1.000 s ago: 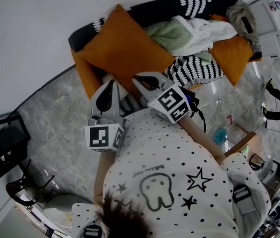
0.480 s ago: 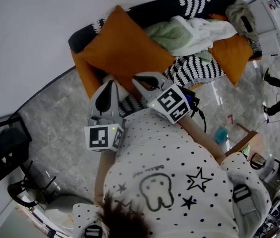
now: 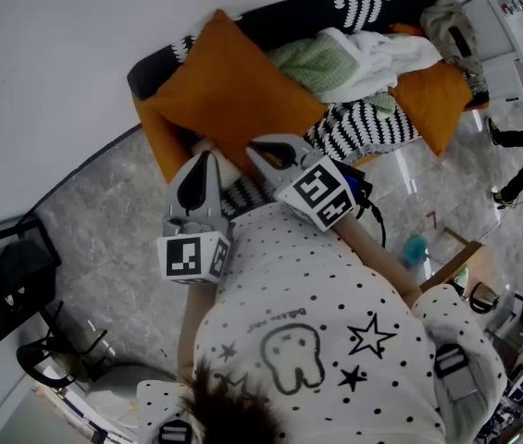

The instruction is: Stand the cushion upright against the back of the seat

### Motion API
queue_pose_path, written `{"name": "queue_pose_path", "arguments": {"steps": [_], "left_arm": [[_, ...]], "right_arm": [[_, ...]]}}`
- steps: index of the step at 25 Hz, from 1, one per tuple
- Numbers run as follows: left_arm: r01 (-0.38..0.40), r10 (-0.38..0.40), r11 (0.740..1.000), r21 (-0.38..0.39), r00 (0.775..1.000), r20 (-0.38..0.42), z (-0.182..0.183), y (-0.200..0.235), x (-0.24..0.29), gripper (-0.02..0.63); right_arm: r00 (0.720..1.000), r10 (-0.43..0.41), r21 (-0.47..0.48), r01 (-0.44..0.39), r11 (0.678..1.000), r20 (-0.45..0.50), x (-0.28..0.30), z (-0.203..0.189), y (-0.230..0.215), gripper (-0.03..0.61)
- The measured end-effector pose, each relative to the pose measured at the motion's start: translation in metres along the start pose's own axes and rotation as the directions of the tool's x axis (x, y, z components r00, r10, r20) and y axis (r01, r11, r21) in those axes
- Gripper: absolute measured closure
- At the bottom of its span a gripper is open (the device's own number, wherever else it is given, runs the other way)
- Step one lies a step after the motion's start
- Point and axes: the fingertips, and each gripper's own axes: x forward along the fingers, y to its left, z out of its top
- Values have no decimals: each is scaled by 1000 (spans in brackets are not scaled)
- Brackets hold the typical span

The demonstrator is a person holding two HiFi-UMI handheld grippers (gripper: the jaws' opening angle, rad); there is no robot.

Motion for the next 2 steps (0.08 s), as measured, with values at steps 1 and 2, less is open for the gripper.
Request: {"name": "queue_pose_path", "arguments": {"steps": [1,2], "left_arm": [[-2,2,1000,-3,1000,2,-1,0,0,611],[-3,3,1000,-5,1000,3,-2,1,0,611]], "right_arm": [[1000,0,0,0,1000,0,0,0,0,580],[1000,0,1,0,1000,0,0,-1,-1,580]]}}
